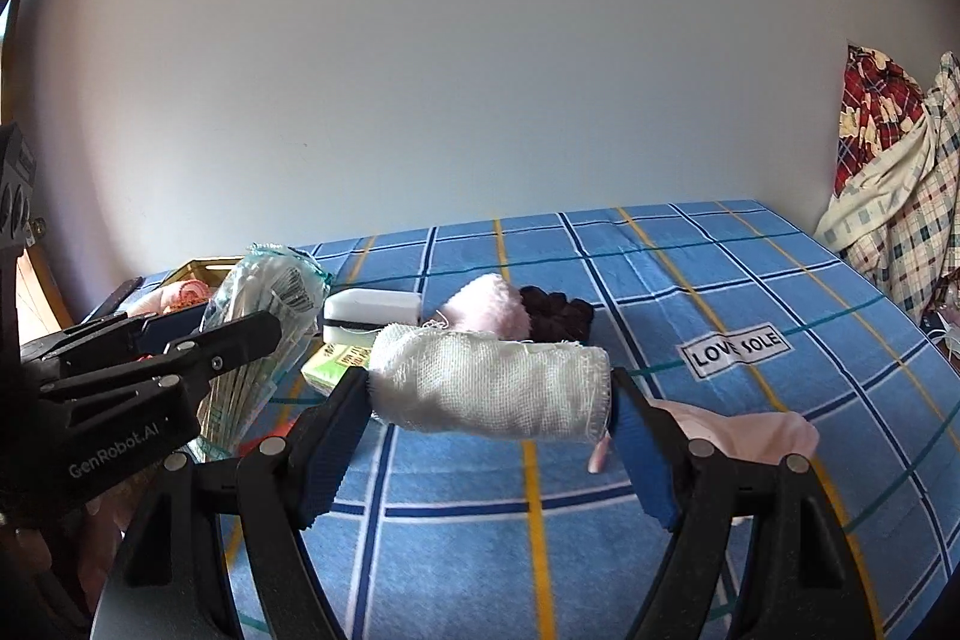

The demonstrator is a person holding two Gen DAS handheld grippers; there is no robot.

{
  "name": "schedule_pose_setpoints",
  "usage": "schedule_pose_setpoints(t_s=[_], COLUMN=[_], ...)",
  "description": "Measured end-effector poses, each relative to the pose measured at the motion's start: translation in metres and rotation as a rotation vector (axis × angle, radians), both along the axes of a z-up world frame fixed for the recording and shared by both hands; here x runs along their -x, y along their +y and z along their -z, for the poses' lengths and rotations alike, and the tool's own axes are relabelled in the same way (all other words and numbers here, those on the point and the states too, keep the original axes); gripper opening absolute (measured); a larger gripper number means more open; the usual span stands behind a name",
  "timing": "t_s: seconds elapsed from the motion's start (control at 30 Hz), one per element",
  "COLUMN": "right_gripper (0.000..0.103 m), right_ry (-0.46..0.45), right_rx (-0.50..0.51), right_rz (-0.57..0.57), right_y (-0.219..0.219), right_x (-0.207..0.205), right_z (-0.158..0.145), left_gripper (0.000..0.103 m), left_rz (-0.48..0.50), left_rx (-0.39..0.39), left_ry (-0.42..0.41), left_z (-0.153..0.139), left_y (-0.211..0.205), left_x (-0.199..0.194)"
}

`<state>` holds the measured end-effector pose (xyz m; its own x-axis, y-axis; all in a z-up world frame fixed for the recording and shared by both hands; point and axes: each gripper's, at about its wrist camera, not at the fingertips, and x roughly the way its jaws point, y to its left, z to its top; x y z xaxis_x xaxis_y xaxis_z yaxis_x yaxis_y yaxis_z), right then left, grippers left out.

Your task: Organize soft objects

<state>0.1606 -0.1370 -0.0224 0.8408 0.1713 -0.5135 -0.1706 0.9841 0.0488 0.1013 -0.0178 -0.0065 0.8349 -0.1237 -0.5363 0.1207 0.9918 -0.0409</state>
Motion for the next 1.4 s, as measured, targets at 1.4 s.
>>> schedule_pose_setpoints(t_s=[1.4], right_gripper=[0.080], right_ry=[-0.131], right_rx=[-0.016], right_rz=[-0.044], right_y=[0.037], right_x=[-0.008], right_z=[-0.025], left_gripper=[0.035], left_rz=[-0.175], left_rx=[0.079], left_ry=[-0.152], left_z=[-0.026], left_y=[0.050], left_x=[0.025])
